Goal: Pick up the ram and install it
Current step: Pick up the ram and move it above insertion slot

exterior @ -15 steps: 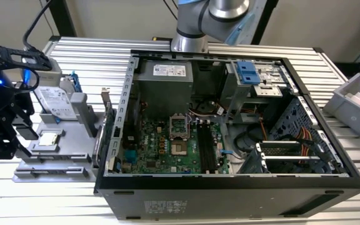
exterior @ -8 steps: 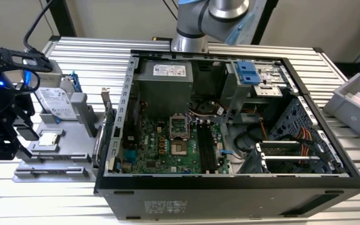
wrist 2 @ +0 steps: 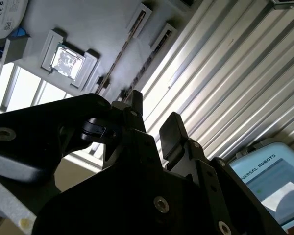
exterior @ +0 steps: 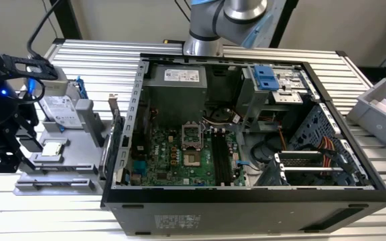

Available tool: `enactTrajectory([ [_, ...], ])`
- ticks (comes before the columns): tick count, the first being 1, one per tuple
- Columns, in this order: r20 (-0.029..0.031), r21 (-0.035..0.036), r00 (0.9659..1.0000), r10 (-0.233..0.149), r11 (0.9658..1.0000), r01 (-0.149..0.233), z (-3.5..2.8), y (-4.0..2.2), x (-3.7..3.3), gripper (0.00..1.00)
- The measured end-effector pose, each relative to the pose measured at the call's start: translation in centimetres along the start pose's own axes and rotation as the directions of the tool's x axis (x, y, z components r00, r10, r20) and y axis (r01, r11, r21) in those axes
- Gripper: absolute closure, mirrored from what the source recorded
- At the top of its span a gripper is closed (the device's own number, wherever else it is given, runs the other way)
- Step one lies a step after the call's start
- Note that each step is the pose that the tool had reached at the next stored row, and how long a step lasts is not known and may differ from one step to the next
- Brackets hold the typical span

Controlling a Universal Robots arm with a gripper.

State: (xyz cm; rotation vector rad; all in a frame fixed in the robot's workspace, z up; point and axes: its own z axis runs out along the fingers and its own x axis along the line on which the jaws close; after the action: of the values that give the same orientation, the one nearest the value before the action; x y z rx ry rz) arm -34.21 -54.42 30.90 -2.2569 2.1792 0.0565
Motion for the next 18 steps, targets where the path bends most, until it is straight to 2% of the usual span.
enactTrajectory([
  [18, -0.009, -0.0004, 1.0, 0.0, 1.0, 0.0, 1.55, -0.04, -0.06, 0.0],
])
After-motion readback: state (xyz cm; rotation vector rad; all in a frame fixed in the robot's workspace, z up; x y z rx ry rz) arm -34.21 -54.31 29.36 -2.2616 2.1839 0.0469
